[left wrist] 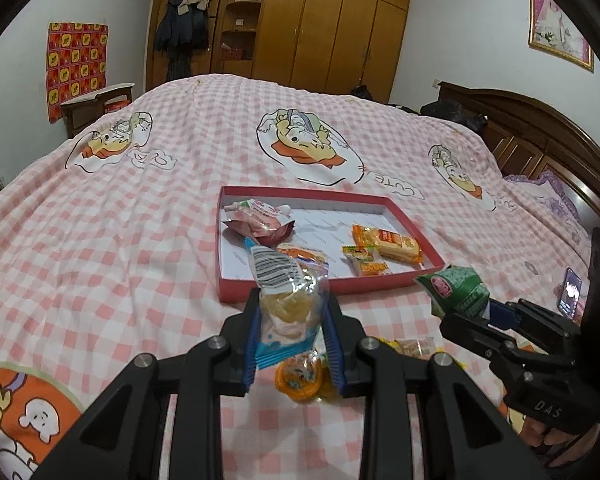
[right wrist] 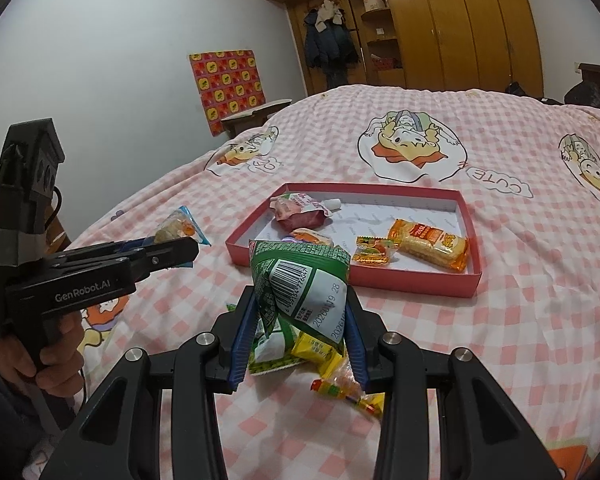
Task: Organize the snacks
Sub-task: 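Carry the clear packet and green bag over the red box with both tools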
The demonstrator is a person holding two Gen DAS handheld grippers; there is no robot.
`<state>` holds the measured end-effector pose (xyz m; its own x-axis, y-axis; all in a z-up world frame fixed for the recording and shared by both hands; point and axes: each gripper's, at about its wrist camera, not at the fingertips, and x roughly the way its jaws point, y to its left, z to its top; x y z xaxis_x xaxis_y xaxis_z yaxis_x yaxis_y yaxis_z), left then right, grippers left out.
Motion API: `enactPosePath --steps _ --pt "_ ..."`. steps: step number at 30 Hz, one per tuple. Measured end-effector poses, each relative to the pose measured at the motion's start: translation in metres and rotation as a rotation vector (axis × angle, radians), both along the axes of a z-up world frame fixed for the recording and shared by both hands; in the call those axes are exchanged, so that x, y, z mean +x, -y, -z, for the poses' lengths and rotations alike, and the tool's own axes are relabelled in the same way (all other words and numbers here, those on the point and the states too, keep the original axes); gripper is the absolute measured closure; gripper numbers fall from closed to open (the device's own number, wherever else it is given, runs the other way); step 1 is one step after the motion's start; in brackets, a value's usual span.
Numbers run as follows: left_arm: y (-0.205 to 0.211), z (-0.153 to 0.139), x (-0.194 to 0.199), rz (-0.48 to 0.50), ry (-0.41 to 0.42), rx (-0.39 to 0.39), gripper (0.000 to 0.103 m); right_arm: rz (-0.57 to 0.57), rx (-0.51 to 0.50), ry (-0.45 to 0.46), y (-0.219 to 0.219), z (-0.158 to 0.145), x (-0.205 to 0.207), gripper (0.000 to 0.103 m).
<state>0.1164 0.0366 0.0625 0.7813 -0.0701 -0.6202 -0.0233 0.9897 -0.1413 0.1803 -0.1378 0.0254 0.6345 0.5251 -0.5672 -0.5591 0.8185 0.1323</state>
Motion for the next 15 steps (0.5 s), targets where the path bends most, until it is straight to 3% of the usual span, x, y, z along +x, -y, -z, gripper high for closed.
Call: enactPosePath --steps 15 --pt "-0.012 0.005 0.037 -0.031 0.013 0.033 0.074 0.024 -0.009 0.013 0.000 -0.002 0.037 0.062"
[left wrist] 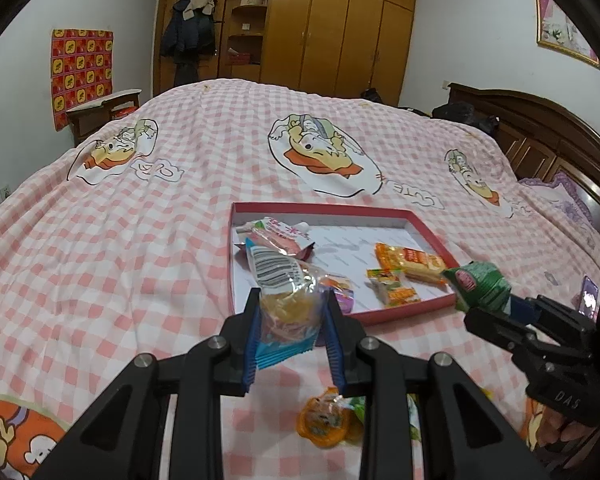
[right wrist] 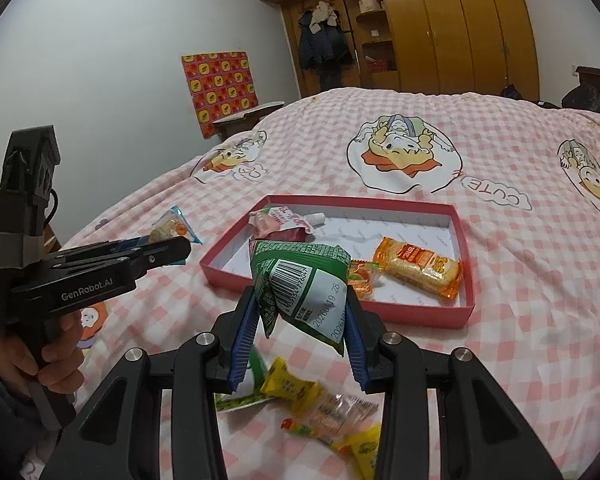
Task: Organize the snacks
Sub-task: 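Carry the clear packet and green bag over the red box with both tools, then lower the clear packet into the box and open the left tool while the right tool releases the green bag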
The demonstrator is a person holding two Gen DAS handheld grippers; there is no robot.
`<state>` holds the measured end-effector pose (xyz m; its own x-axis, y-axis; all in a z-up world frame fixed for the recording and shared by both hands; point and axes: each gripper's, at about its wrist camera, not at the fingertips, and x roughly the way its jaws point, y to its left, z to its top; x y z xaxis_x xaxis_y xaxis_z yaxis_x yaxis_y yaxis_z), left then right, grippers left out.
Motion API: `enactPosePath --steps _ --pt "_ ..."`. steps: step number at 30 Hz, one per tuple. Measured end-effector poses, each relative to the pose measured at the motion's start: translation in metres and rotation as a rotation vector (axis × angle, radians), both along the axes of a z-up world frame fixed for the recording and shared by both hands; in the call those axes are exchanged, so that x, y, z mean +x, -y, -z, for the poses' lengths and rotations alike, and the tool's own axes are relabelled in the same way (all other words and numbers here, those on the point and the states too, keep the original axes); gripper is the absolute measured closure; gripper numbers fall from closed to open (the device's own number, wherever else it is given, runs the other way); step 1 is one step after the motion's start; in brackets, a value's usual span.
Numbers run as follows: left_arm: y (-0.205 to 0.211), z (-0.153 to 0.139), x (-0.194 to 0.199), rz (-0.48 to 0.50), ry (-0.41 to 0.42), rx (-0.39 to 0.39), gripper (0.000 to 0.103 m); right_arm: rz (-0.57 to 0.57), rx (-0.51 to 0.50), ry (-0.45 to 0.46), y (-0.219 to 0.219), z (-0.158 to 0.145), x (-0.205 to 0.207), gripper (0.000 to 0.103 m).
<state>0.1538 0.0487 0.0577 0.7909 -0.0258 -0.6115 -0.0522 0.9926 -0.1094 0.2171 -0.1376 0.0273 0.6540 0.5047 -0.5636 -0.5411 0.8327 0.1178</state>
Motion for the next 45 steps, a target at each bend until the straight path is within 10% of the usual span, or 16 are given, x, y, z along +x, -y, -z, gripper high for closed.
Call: enactPosePath --steps 25,45 --pt "-0.020 0.054 0.067 -0.047 -0.052 -0.087 0.074 0.104 0.011 -0.023 0.030 0.018 0.063 0.062" --pt "-0.019 0.060 0.067 -0.027 -0.007 -0.071 0.070 -0.035 -0.043 -0.130 -0.043 0.059 0.084 0.062"
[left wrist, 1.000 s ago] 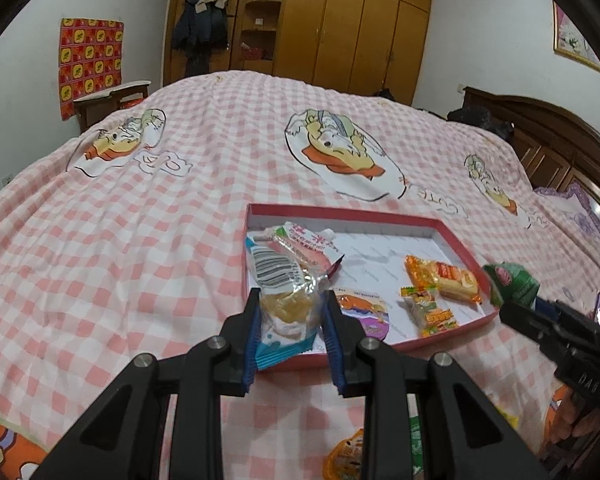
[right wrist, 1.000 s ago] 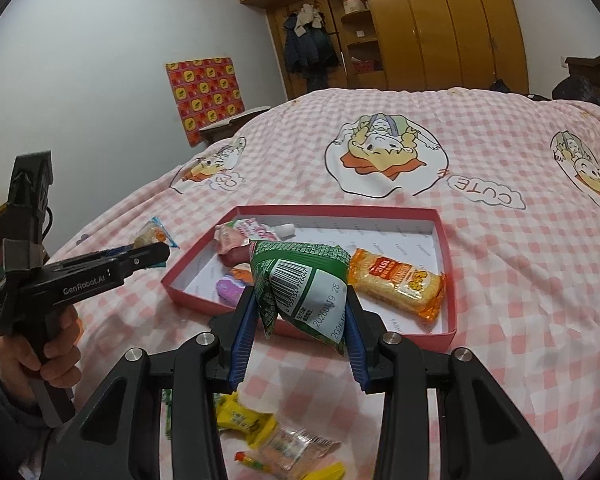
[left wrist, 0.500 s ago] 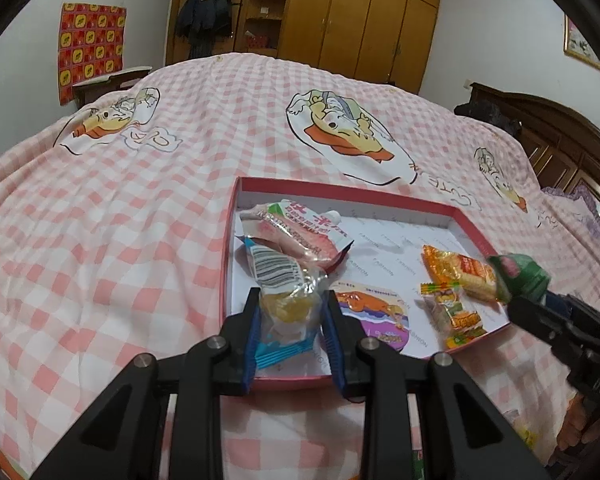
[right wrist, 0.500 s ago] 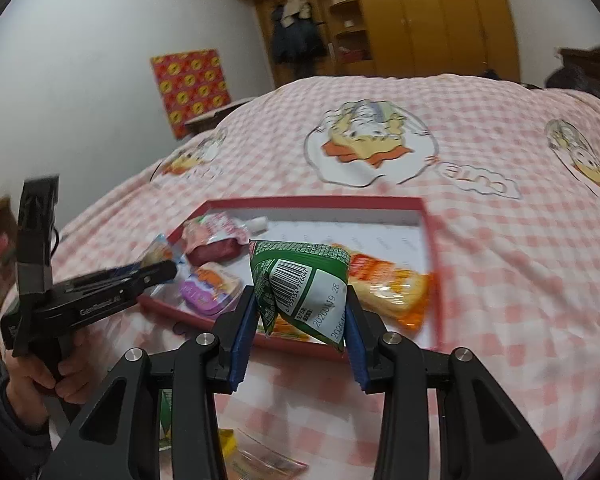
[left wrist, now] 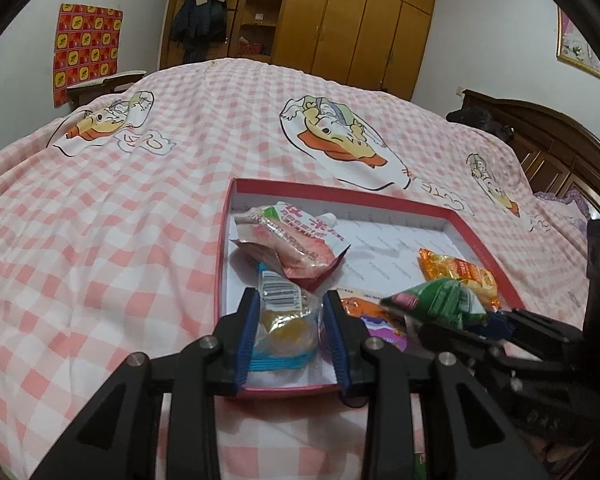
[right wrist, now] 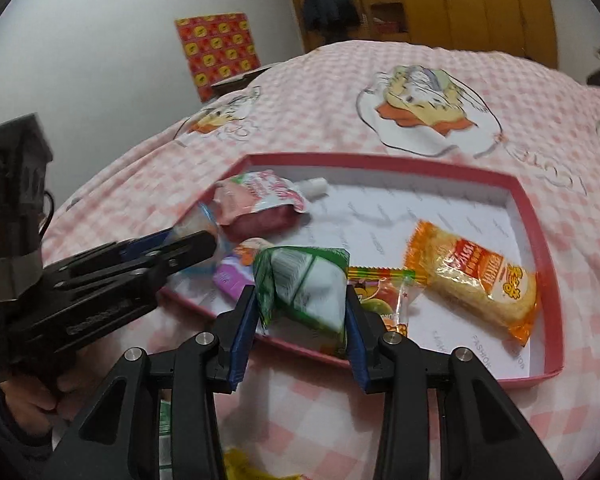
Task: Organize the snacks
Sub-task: 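Lower the clear packet into the box and open the left tool while the right tool releases the green bag, then withdraw both open tools from the box back toward the snack pile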
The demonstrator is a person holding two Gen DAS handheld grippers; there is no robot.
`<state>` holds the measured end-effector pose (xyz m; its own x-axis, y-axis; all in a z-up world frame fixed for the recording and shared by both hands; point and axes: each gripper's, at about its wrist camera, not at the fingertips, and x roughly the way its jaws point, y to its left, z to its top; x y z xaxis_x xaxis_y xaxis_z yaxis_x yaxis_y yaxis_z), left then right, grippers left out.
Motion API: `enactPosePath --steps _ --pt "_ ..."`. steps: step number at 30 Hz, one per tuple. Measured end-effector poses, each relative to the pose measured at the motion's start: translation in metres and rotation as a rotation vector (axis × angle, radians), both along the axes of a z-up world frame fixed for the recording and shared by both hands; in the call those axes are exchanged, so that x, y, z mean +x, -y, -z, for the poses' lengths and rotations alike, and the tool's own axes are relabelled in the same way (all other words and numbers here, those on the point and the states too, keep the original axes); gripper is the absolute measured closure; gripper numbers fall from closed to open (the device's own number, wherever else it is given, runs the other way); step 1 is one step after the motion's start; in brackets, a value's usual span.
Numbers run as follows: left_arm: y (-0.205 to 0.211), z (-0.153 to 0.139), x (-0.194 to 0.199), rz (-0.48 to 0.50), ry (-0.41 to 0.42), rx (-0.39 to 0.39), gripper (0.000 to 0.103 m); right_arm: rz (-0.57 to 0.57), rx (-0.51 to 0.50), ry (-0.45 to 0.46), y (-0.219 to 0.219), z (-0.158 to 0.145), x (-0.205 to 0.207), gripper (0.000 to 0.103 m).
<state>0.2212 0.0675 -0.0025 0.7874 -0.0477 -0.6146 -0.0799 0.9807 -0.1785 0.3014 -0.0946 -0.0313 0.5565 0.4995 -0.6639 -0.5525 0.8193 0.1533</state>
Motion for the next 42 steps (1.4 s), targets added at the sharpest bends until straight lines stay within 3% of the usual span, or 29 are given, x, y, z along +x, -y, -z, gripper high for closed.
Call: enactPosePath --steps 5,21,26,31,42 --pt "0.001 0.001 -0.002 0.006 0.009 0.008 0.065 0.070 -0.028 0.034 0.012 0.005 0.004 0.061" --pt "0.019 0.000 -0.005 0.062 0.030 0.065 0.033 0.065 -0.027 0.042 0.012 0.008 0.006 0.056" --pt "0.019 -0.004 -0.009 0.050 0.053 0.068 0.025 0.048 0.020 0.100 0.015 0.000 -0.005 0.034" --pt "0.021 -0.006 -0.014 0.051 0.072 0.072 0.019 0.078 0.053 0.132 0.022 -0.006 -0.008 0.023" --pt "0.022 -0.007 -0.019 0.041 0.086 0.081 0.017 0.081 0.085 0.132 0.026 -0.008 -0.010 0.020"
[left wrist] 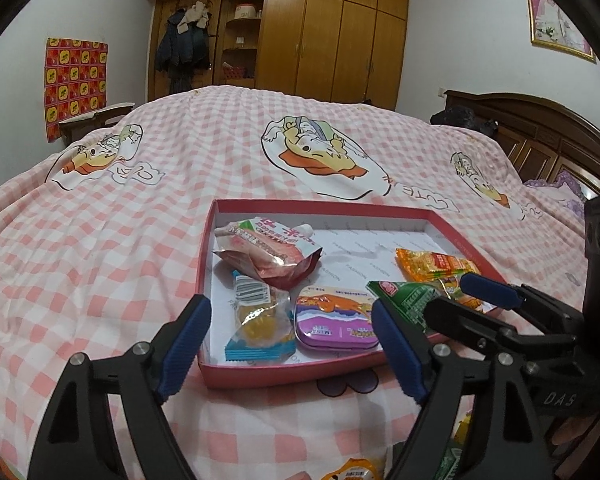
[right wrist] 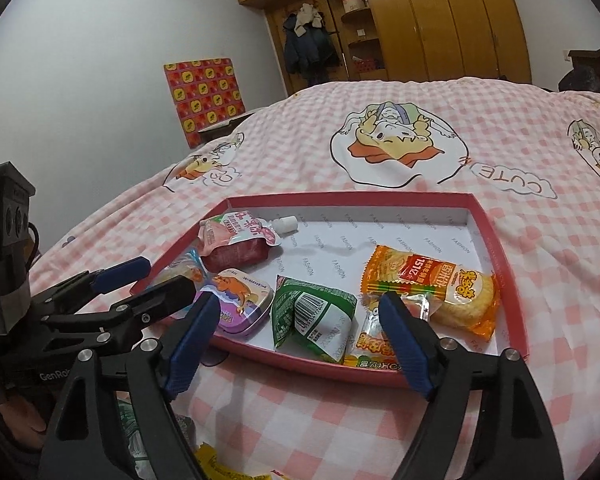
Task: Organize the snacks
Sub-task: 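Withdraw both open tools from the box back toward the snack pile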
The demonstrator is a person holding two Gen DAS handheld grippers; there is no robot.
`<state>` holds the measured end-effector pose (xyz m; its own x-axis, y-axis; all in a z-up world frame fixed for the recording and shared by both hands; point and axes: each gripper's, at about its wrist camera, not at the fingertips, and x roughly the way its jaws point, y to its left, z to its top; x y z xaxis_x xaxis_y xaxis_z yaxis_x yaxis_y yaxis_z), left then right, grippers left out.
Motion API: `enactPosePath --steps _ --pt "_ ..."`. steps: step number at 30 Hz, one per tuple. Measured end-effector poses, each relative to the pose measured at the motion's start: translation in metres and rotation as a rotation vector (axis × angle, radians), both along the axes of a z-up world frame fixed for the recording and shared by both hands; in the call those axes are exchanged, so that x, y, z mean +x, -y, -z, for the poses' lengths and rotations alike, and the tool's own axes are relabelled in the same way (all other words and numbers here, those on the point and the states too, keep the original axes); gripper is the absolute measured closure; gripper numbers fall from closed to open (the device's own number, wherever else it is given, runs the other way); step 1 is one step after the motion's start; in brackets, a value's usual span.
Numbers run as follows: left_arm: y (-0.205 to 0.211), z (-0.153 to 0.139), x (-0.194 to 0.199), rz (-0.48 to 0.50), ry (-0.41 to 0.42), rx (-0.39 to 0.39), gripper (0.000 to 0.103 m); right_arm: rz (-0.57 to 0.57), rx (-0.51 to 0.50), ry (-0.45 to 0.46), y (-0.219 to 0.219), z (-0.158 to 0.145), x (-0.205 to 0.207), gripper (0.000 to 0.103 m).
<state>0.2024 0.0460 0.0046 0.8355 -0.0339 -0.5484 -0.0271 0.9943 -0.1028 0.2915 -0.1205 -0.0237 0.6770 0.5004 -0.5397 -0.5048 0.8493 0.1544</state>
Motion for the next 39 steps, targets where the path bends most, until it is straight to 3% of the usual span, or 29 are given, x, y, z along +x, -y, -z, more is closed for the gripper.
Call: enactPosePath --steps 21,34,39 --pt "-0.002 -0.006 -0.006 -0.007 0.002 -0.002 0.015 -0.003 -0.001 0.044 -0.003 -0.006 -0.010 0.020" --pt "-0.005 -0.037 -0.034 0.004 0.032 -0.034 0.015 -0.015 0.006 0.045 0.004 -0.030 -0.026 0.020" --pt "-0.006 -0.045 -0.046 0.025 -0.009 -0.061 0.015 -0.013 0.007 0.027 0.013 -0.037 -0.037 0.020"
